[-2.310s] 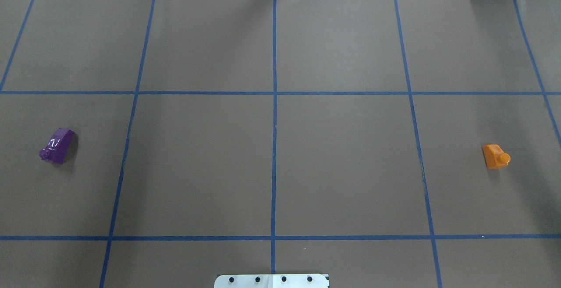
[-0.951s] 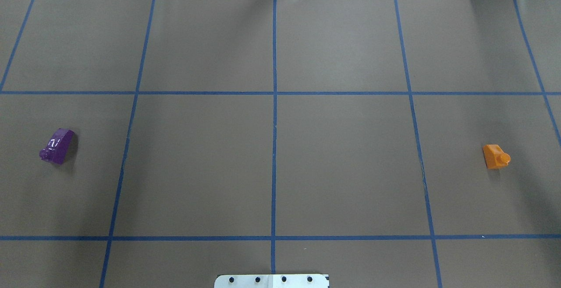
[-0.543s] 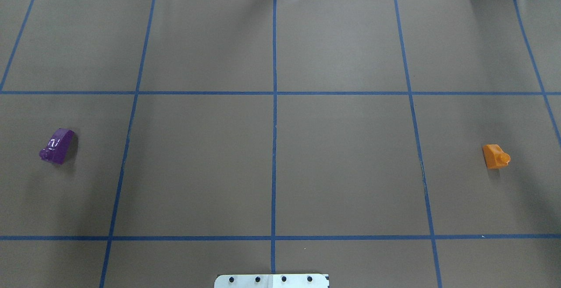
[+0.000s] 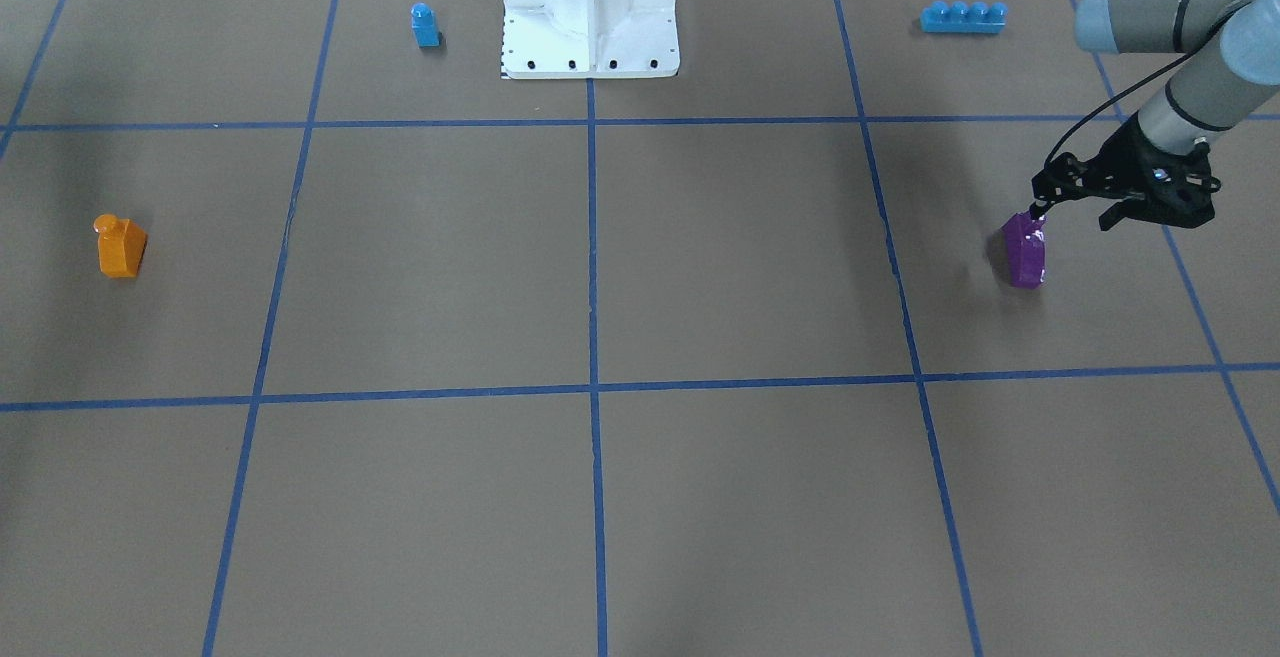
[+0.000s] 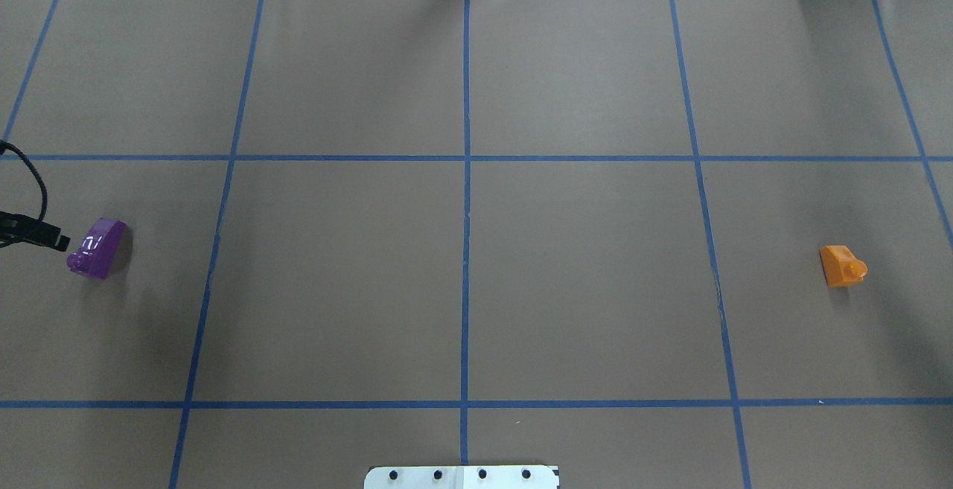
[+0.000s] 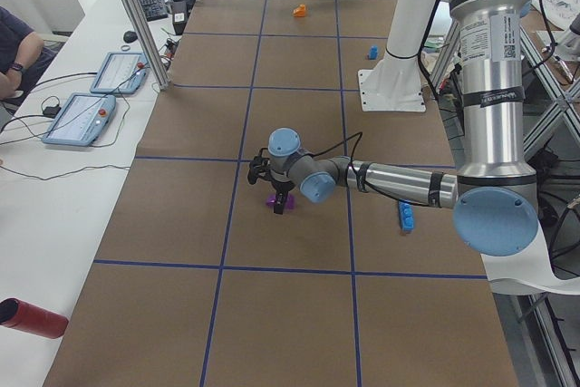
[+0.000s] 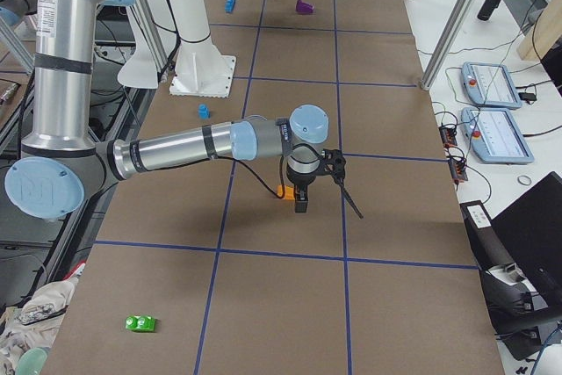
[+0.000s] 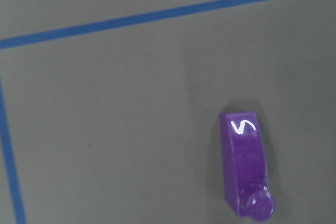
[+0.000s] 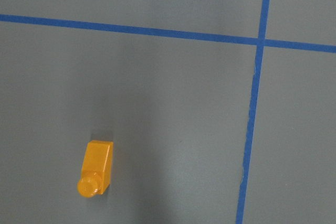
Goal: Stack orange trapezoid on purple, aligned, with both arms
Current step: 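Lower the left gripper onto the purple block and close on it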
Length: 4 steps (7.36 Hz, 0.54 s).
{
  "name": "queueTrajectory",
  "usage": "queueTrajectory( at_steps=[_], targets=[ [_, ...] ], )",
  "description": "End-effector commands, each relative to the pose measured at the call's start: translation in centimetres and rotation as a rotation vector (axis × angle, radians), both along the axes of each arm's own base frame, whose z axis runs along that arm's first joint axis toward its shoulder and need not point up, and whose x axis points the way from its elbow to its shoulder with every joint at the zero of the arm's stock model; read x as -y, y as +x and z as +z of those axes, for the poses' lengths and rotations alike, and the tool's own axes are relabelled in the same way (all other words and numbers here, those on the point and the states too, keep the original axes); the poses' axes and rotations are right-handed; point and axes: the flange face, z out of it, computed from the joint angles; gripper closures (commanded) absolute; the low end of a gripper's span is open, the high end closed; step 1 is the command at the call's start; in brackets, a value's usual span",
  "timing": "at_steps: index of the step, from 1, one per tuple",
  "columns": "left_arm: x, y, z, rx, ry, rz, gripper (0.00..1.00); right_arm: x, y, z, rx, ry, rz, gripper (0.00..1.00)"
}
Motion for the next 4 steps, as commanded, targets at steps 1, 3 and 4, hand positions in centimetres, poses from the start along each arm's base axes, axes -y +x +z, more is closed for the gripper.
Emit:
queueTrajectory(
  at_steps=[1, 3, 4],
  targets=[
    [-0.01, 2.96, 0.04, 0.031, 0.028, 0.016, 0.03, 0.00, 0.00, 0.10, -0.001, -0.001, -0.001, 0.00],
    [0.03, 3.07, 0.32, 0.048, 0.037, 0.012, 0.25, 0.01, 0.01, 0.19, -0.003, -0.003, -0.001, 0.00],
    [0.03, 3.07, 0.44, 0.051, 0.034, 0.012, 0.73, 0.01, 0.01, 0.19, -0.003, -0.003, -0.001, 0.00]
  ],
)
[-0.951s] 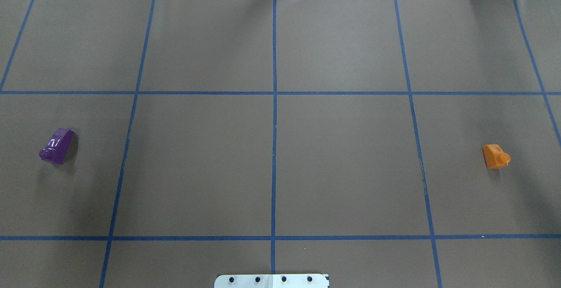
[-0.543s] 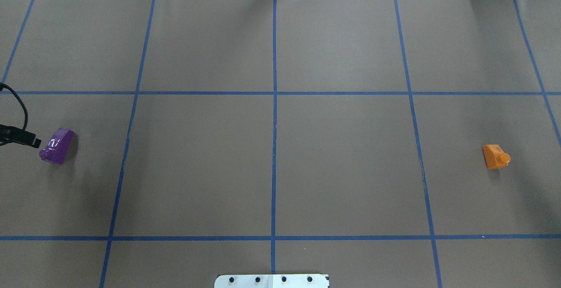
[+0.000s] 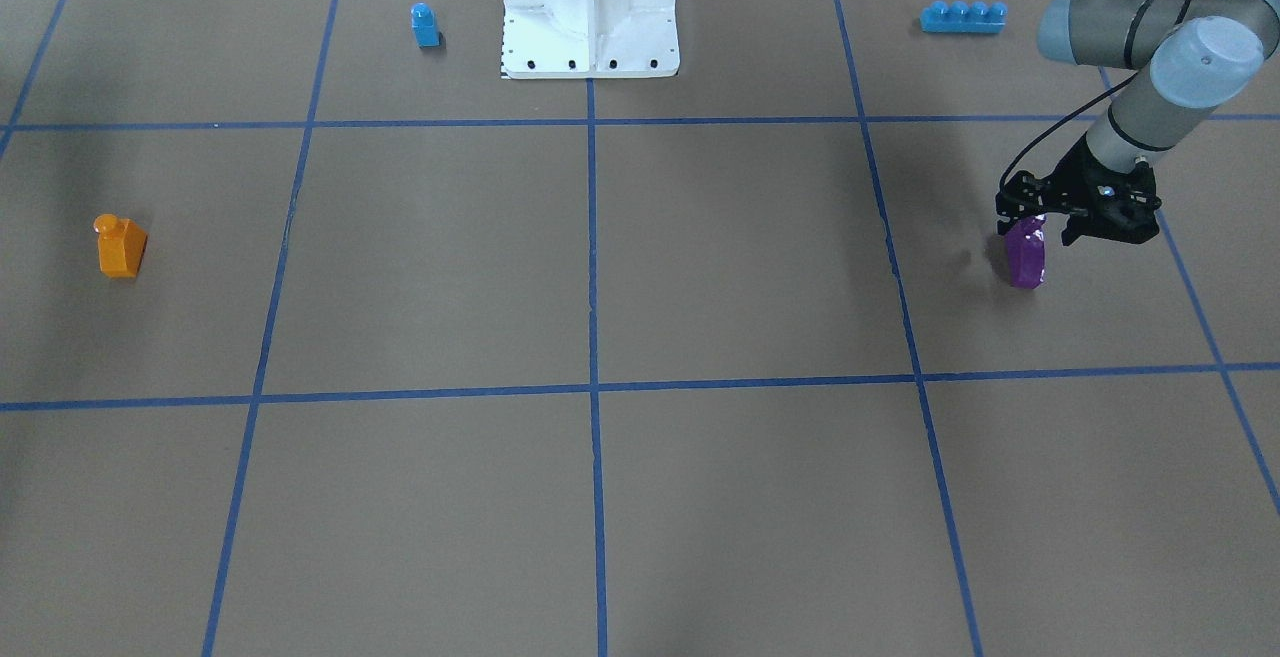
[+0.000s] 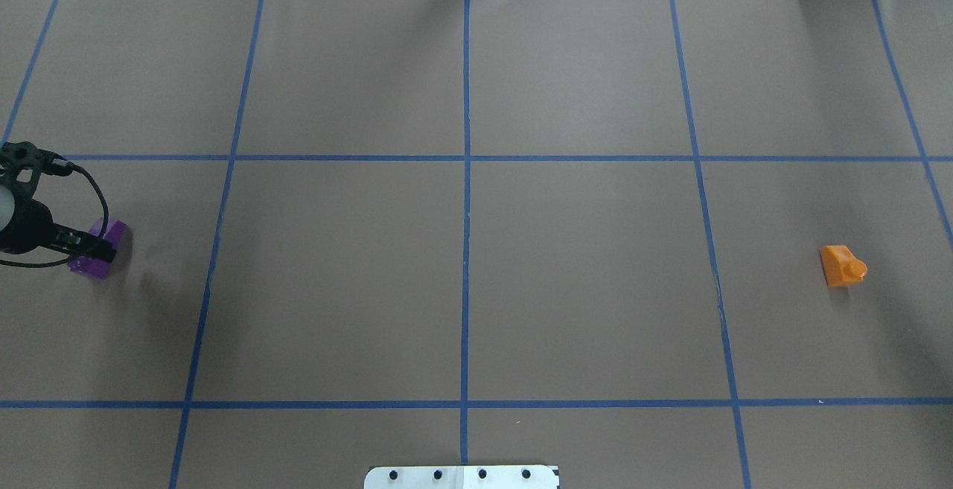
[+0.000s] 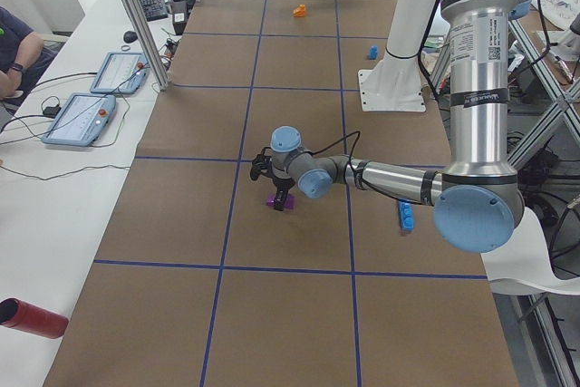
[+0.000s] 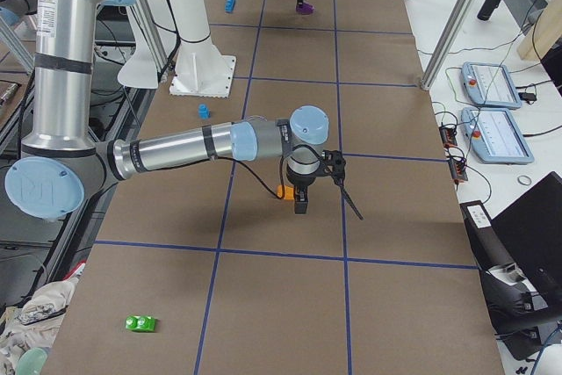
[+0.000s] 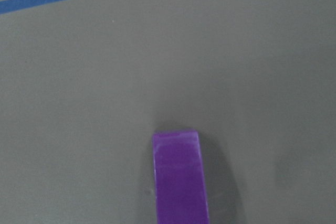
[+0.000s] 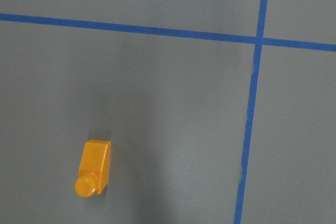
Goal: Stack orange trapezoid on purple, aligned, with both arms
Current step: 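Lower the left gripper onto the purple block and close on it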
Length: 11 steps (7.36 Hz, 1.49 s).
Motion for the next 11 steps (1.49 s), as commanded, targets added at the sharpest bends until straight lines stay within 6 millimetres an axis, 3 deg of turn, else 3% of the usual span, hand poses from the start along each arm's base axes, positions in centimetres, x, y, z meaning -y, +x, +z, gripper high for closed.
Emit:
queueTrajectory(
  at_steps=[1, 3, 5, 7, 8, 10, 11],
  targets=[
    [0.0, 0.1, 0.2, 0.010, 0.001, -0.001, 1.00, 0.0, 0.0, 0.0, -0.002, 0.000, 0.000, 0.00],
    [-0.3, -0.1, 0.0, 0.008, 0.005, 0.001, 1.00, 0.0, 0.0, 0.0, 0.000, 0.000, 0.000, 0.00],
    [0.0, 0.2, -3.1, -0.018, 0.011, -0.005, 1.00, 0.0, 0.0, -0.1, 0.000, 0.004, 0.000, 0.00],
    [2.0, 2.0, -11.5, -0.008, -0.031, -0.029, 1.00, 0.0, 0.0, -0.2, 0.001, 0.006, 0.000, 0.00],
    [3.5, 4.6, -16.4, -0.034, -0.063, -0.061, 1.00, 0.0, 0.0, -0.1, 0.000, 0.004, 0.000, 0.00],
    [2.0, 12.9, -23.8, -0.086, -0.152, -0.068, 1.00, 0.0, 0.0, -0.1, -0.001, 0.005, 0.000, 0.00],
    [0.5, 17.2, -28.5, -0.101, -0.199, -0.057, 1.00, 0.0, 0.0, -0.1, -0.001, 0.004, 0.000, 0.00]
  ],
)
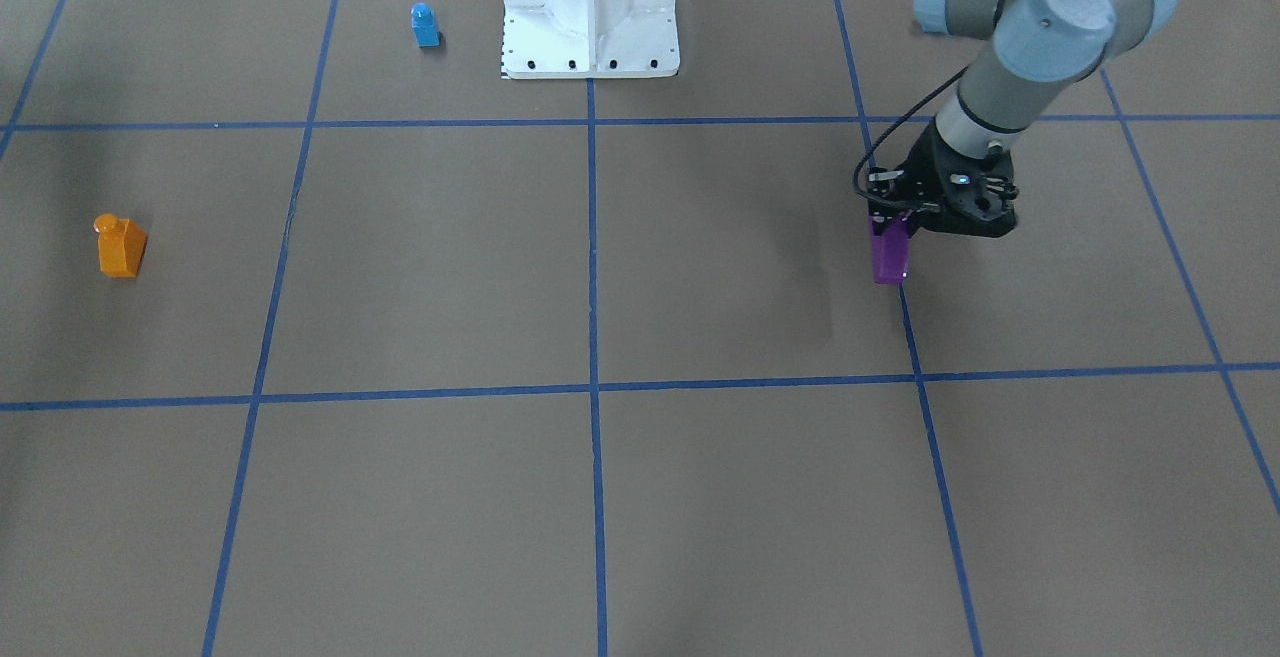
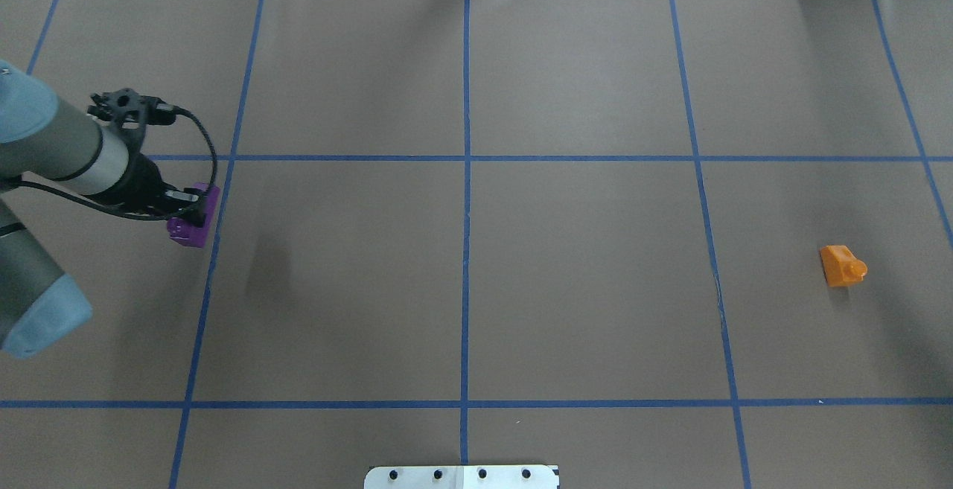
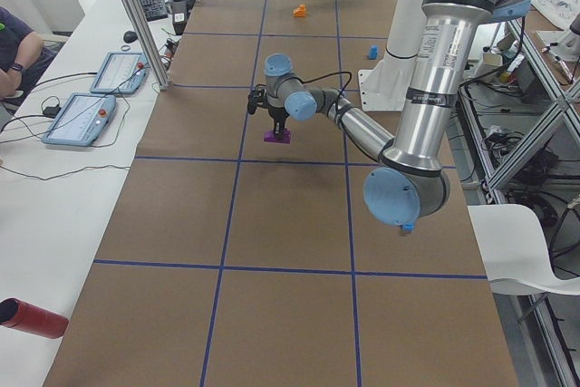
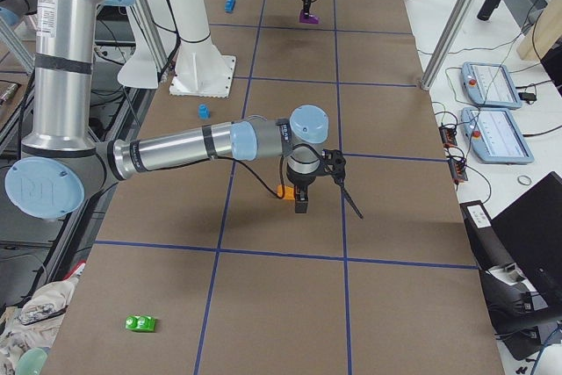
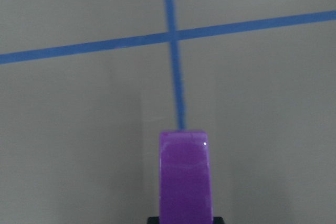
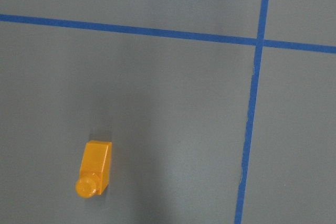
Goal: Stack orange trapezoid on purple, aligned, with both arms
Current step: 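Lower the left gripper onto the purple block and close on it, then carry the purple block with the left gripper to the table center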
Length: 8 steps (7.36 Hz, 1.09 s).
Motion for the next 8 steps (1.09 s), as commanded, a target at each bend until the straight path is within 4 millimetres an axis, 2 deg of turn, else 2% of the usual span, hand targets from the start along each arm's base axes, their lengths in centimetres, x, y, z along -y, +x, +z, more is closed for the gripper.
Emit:
queueTrajectory(
  at_steps=[1, 2, 3, 4, 7, 8],
  targets=[
    [-1.7, 10.1, -10.3, -0.029, -0.081, -0.023, 1.00, 0.0, 0.0, 0.0, 0.001, -0.001, 0.000, 0.00],
    [-1.3, 16.1, -14.0, -0.013, -0.093, -0.061, 1.00, 0.0, 0.0, 0.1, -0.001, -0.001, 0.000, 0.00],
    [-0.4, 20.4, -16.8, 0.002, -0.100, -0.078, 1.00, 0.0, 0.0, 0.1, -0.001, -0.002, 0.000, 0.00],
    [-0.3, 23.0, -18.3, 0.010, -0.107, -0.067, 1.00, 0.0, 0.0, 0.1, -0.001, -0.002, 0.000, 0.00],
    [-2.1, 25.4, -17.8, 0.045, -0.058, -0.072, 1.00, 0.0, 0.0, 0.0, -0.001, -0.001, 0.000, 0.00],
    [-2.2, 25.5, -17.8, 0.044, -0.054, -0.070, 1.00, 0.0, 0.0, 0.0, -0.002, 0.001, 0.000, 0.00]
  ],
)
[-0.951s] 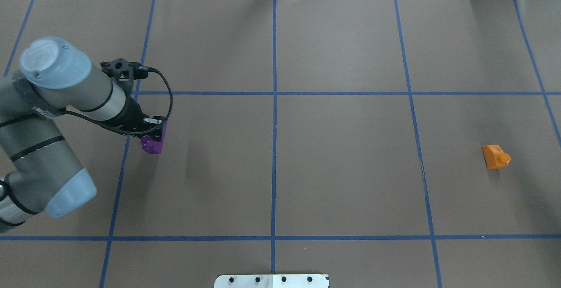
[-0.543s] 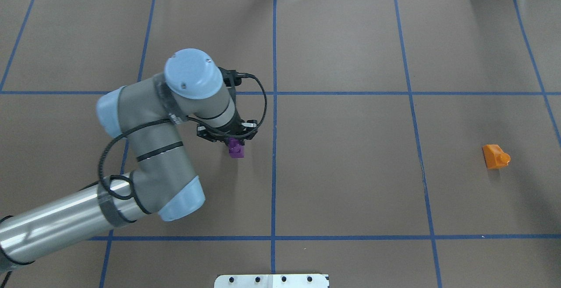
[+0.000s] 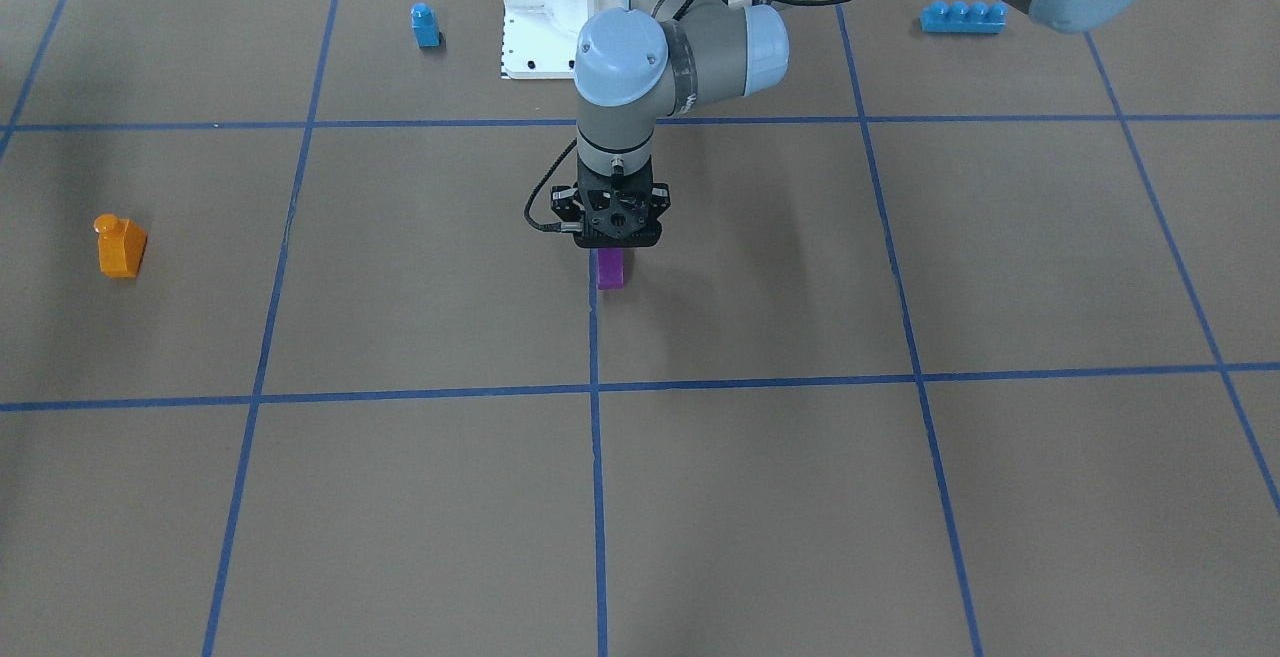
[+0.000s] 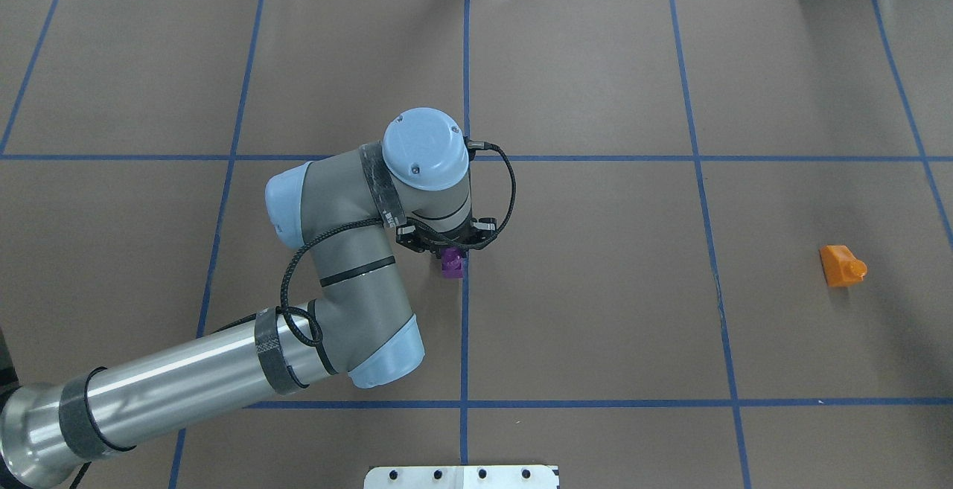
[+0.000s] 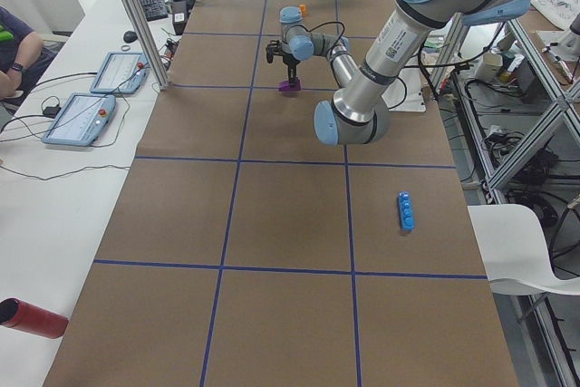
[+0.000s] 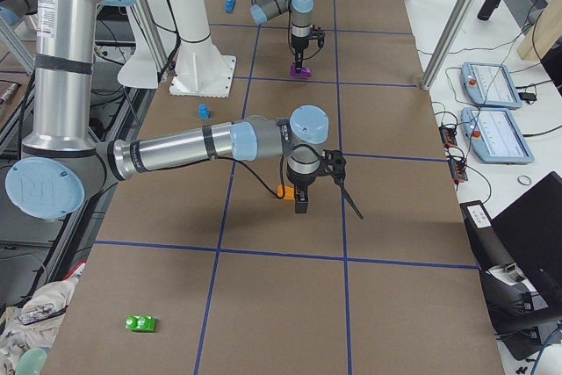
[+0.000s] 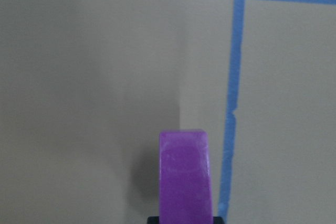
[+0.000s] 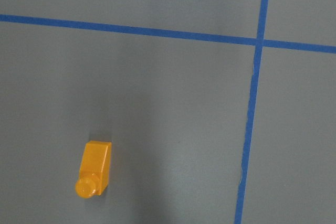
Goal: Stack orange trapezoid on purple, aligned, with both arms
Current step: 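Carry the purple block with the left gripper to the table center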
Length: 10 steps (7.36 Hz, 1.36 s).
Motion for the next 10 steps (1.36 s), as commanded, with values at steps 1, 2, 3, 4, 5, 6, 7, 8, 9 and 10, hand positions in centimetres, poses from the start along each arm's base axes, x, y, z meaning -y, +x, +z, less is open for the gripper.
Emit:
queueTrajectory(
  at_steps=[1, 2, 3, 4, 5, 6, 7, 8, 9, 10],
  targets=[
    [-0.4, 0.5, 0.1, 0.008, 0.017, 0.001, 1.00, 0.0, 0.0, 0.0, -0.001, 0.001, 0.000, 0.00],
    [-0.5, 0.5, 0.0, 0.007, 0.020, 0.000, 1.00, 0.0, 0.0, 0.1, -0.001, 0.000, 0.000, 0.00],
    [-0.6, 0.7, 0.2, 0.011, 0.019, 0.004, 1.00, 0.0, 0.0, 0.1, -0.001, -0.002, 0.000, 0.00],
    [-0.6, 0.7, 0.1, 0.010, 0.020, 0.004, 1.00, 0.0, 0.0, 0.1, -0.001, -0.002, 0.000, 0.00],
    [-0.7, 0.8, 0.1, 0.010, 0.020, 0.006, 1.00, 0.0, 0.0, 0.1, -0.001, 0.000, 0.000, 0.00],
    [-1.2, 1.2, 0.0, 0.010, 0.020, 0.013, 1.00, 0.0, 0.0, 0.1, -0.001, 0.000, 0.000, 0.00],
    [-1.3, 1.2, -0.3, 0.006, 0.022, 0.015, 1.00, 0.0, 0.0, 0.1, -0.001, -0.002, 0.000, 0.00],
    [-1.7, 1.5, -0.4, 0.003, 0.024, 0.022, 1.00, 0.0, 0.0, 0.2, -0.002, -0.003, 0.000, 0.00],
    [-1.8, 1.6, -0.6, 0.002, 0.025, 0.023, 1.00, 0.0, 0.0, 0.2, -0.002, -0.005, 0.000, 0.00],
    [-2.0, 1.7, -0.6, 0.002, 0.025, 0.026, 0.92, 0.0, 0.0, 0.2, -0.002, -0.005, 0.000, 0.00]
  ],
)
